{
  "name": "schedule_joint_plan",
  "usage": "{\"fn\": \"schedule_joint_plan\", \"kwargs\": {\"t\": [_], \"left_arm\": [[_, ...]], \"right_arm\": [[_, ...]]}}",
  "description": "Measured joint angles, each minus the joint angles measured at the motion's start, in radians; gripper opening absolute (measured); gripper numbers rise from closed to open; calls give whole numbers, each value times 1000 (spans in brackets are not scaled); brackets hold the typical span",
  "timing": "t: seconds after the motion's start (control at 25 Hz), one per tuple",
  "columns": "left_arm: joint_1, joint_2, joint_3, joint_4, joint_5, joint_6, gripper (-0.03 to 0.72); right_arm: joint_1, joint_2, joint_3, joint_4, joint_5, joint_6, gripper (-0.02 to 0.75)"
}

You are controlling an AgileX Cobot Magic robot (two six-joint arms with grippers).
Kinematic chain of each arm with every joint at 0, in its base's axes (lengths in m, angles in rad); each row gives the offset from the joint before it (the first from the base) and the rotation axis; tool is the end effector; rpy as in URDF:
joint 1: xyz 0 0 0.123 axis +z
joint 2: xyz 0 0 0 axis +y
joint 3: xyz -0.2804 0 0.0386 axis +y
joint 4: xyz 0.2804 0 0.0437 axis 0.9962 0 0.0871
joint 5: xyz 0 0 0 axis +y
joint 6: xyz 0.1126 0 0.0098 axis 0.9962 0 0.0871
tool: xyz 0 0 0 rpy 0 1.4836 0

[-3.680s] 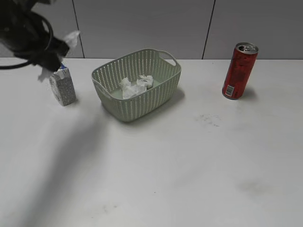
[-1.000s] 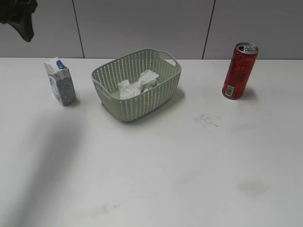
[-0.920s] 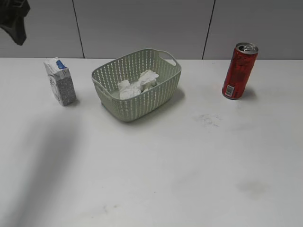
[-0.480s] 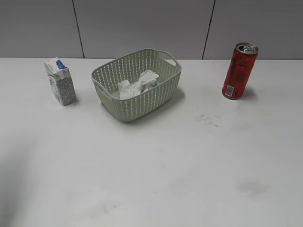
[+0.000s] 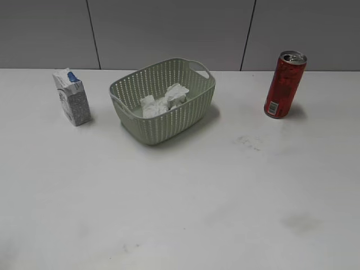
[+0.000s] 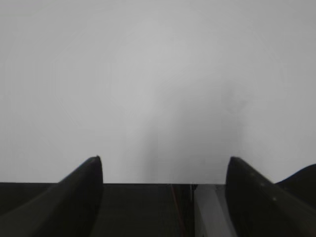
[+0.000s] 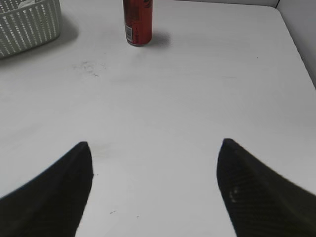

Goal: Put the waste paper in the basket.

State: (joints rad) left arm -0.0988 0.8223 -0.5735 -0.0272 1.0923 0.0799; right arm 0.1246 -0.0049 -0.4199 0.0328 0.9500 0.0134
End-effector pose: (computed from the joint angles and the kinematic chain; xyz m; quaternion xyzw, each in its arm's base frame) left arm 0.1541 -0.0180 0.2207 0.0838 0.9838 -0.0144 0.1576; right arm 0.0584 0.0103 0.2677 -0.0460 0.8425 0.0533 0.5341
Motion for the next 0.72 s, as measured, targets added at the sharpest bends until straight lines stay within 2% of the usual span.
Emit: {"fn": "schedule_joint_plan", "kwargs": {"t": [0.16, 0.72], "left_arm": [[0, -181, 58, -17, -24, 0, 587], [0, -744, 65, -4, -39, 0, 586]], "right_arm": [[0, 0, 0, 0, -1, 0, 591], [0, 0, 0, 0, -2, 0, 590]]}}
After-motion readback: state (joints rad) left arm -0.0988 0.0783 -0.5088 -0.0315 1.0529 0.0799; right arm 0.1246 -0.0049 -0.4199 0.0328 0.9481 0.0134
